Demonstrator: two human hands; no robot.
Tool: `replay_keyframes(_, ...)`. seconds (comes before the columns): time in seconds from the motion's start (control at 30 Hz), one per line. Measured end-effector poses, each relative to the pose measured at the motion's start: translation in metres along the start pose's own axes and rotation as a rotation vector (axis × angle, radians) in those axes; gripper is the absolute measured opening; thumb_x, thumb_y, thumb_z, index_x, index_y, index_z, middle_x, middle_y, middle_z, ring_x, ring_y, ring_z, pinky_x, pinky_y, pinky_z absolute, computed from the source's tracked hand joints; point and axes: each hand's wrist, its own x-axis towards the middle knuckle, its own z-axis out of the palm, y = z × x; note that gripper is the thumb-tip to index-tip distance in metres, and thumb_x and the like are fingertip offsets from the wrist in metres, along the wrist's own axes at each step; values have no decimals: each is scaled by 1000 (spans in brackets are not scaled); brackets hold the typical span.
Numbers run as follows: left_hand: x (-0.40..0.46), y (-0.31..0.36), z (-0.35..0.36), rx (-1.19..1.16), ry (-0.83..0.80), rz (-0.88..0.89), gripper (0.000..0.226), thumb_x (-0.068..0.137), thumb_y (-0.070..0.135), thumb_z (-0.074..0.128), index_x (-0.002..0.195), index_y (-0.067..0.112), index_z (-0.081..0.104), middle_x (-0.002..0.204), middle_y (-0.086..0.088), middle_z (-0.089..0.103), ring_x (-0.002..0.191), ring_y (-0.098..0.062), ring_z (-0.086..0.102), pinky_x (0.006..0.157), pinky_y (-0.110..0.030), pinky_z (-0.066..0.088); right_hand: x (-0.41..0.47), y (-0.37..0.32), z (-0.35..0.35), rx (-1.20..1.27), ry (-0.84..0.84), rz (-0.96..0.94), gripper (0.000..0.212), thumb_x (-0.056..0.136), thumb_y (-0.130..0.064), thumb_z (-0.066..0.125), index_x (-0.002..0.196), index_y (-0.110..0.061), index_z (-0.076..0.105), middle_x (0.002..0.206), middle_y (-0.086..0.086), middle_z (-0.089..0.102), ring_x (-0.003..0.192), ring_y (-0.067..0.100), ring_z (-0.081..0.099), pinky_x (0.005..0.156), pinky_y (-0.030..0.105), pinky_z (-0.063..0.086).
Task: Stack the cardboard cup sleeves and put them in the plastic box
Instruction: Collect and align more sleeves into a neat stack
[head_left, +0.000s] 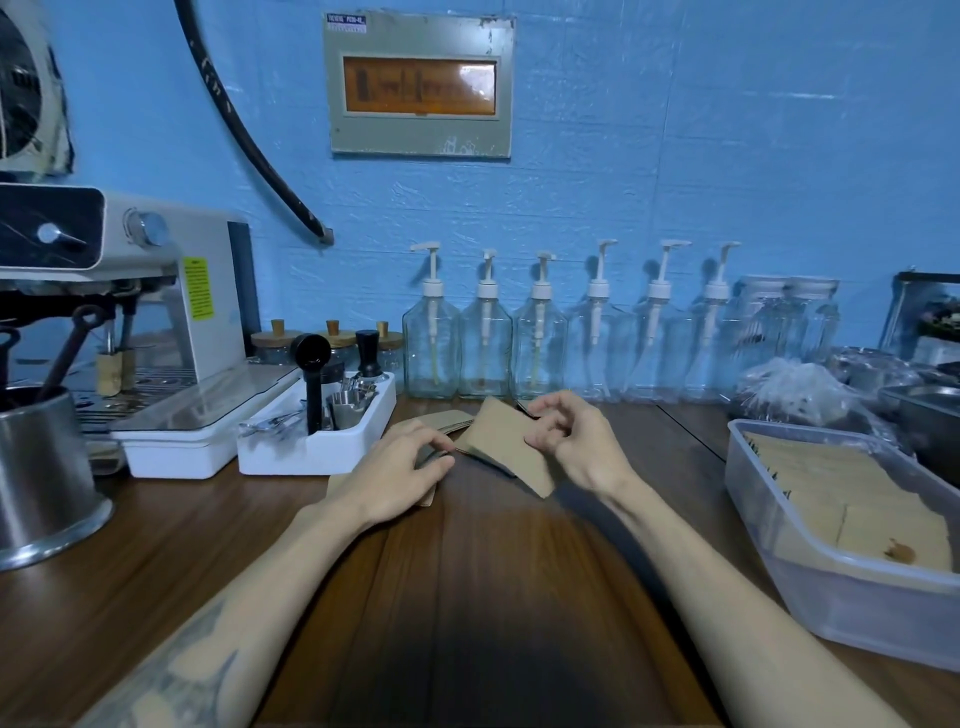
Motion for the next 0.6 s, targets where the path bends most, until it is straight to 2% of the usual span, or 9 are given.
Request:
replay_keyframes(0.1,0,2,2,-120,15,-9,24,98,38,56,114,25,67,112,17,57,119,-5,48,108,-32,37,0,0,-3,134,-6,-4,66,83,9,67,137,-21,43,84,9,60,71,10,60,69,25,46)
replay_keyframes(0.2,0,7,5,-227,4,-2,23,95,43,59,110,28,69,109,18,61,111,-1,54,104,-33,42,-6,-2,-3,234,-50,-7,86,84,15,63,146,-33,29,88,10,58,63,10,64,67,29,56)
replay_keyframes(0.27,-1,12,8,-308,-9,-12,23,93,44,62,108,29,68,108,16,65,107,-1,57,101,-33,45,-8,-4,0,304,-77,19,79,84,16,62,139,-34,36,96,10,57,72,14,67,67,36,60)
replay_keyframes(0.33,-1,16,10,-389,11,-18,16,92,37,66,104,27,69,105,12,68,102,-4,61,97,-32,47,-8,-5,4,325,-69,51,54,87,11,63,126,-24,49,114,10,56,89,24,68,64,36,61)
replay_keyframes(0.37,0,18,11,-423,36,-18,10,92,31,67,101,26,69,101,10,70,98,-4,62,95,-31,48,-8,-5,5,317,-62,66,37,89,6,63,117,-17,55,114,11,59,89,23,69,63,33,60)
replay_keyframes(0.43,0,22,10,-463,97,-22,6,91,19,69,94,24,70,91,6,71,86,-3,64,86,-24,49,-7,0,4,261,-60,87,10,92,-4,64,97,-11,61,97,9,67,77,16,70,66,30,59)
replay_keyframes(0.5,-1,23,8,-467,144,-26,6,89,14,70,91,20,70,83,-3,72,77,-5,62,79,-22,47,-7,7,-1,160,-104,85,8,88,-10,71,83,-10,64,79,3,69,68,11,65,72,28,55)
replay_keyframes(0.6,-3,20,8,-449,128,-28,9,87,14,73,93,20,71,84,-9,71,76,-11,59,75,-19,46,-10,18,-7,9,-220,104,24,81,-8,78,75,0,56,60,2,49,53,7,43,58,14,39)
